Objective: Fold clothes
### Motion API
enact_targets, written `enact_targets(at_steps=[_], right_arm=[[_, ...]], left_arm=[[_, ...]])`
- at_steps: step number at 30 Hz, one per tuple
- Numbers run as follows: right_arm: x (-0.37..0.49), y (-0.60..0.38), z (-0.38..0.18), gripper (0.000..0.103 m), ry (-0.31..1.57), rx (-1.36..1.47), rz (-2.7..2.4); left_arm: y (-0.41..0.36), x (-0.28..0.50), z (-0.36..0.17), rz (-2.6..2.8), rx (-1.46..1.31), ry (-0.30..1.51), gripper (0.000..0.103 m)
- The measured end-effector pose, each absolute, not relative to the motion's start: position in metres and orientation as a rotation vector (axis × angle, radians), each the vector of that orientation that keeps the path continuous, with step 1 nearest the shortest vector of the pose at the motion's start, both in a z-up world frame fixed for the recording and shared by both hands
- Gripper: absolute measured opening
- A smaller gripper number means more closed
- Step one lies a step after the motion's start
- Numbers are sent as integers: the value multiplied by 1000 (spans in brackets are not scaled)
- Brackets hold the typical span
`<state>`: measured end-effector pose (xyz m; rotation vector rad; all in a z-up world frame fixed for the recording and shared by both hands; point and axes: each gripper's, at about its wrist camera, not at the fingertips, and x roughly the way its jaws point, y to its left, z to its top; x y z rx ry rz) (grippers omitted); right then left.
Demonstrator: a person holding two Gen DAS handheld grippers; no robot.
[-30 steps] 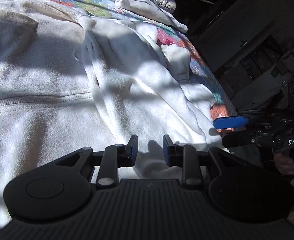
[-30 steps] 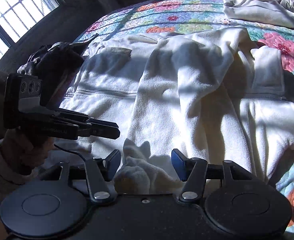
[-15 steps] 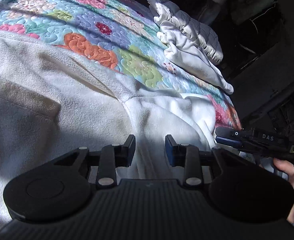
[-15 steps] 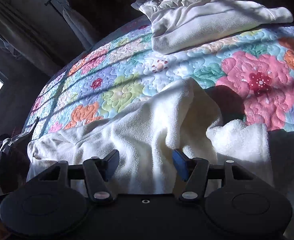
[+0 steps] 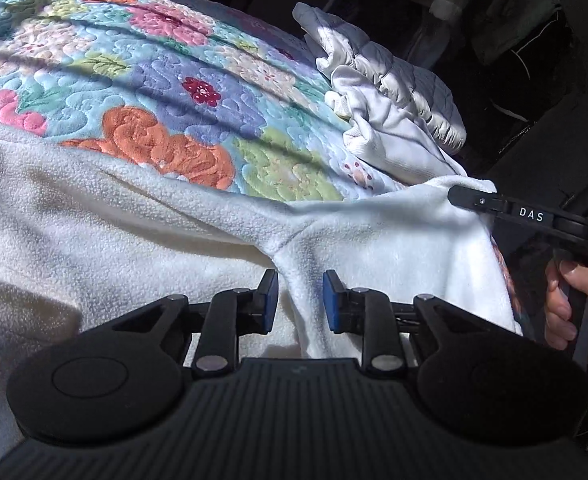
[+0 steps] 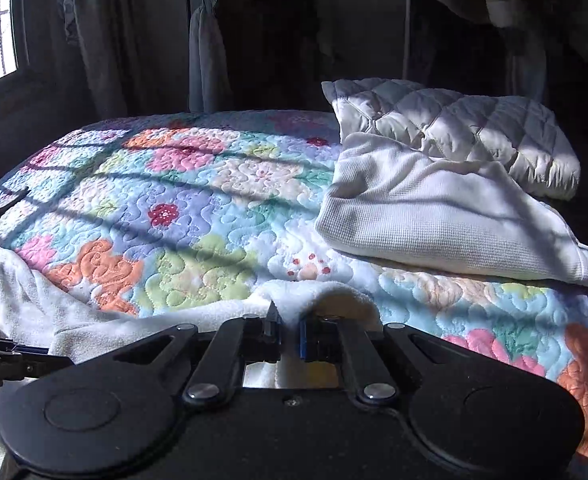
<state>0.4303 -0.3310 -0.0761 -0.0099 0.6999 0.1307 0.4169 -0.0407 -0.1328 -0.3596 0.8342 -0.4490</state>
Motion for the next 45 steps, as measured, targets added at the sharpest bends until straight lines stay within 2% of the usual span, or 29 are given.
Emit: enact_targets(at_steps=[2, 4, 6, 9, 13, 14, 19, 21, 25, 26, 27, 29, 34, 36, 38, 45], right_arm=[[443, -336, -72, 7, 703, 12, 121], [454, -335, -87, 10, 784, 17, 117], [454, -335, -98, 31, 832, 18, 70], [424, -337, -100, 47, 849, 96, 11], [361, -340, -82, 54, 898, 261, 79], [340, -338, -77, 59, 918, 295, 92], [244, -319, -72, 61, 1051, 329, 184], [207, -309, -80, 68, 1102, 306, 229], [144, -289, -112, 68, 1179, 230, 259], [131, -285, -120, 66, 1192, 214, 267], [121, -282, -126, 57, 1199, 181, 279], [109, -274, -125, 52, 1194, 38, 284], [90, -261, -118, 54, 1125, -143, 212], [83, -261, -111, 54, 1092, -116, 195], [75, -263, -102, 54, 1068, -53, 233], [55, -253, -91, 61, 1056, 21, 301]], left_arm=[[-48, 421, -136, -420, -294, 842, 24], [-50, 422, -139, -388, -277, 872, 25], [-47, 417, -139, -374, -287, 885, 26], [-35, 394, -124, -412, -337, 845, 30], [-31, 347, -105, -449, -289, 855, 40], [-31, 334, -103, -445, -272, 866, 44], [-32, 259, -106, -445, -208, 927, 47], [-33, 229, -110, -451, -185, 951, 49], [-32, 181, -122, -436, -185, 1023, 50], [-31, 175, -126, -423, -189, 1049, 50], [-30, 168, -128, -410, -180, 1074, 50], [-31, 155, -130, -395, -141, 1122, 50], [-29, 130, -113, -393, -131, 1055, 51], [-30, 122, -105, -374, -108, 1033, 52], [-31, 114, -98, -342, -78, 1035, 58], [-16, 95, -92, -255, -143, 1085, 70]])
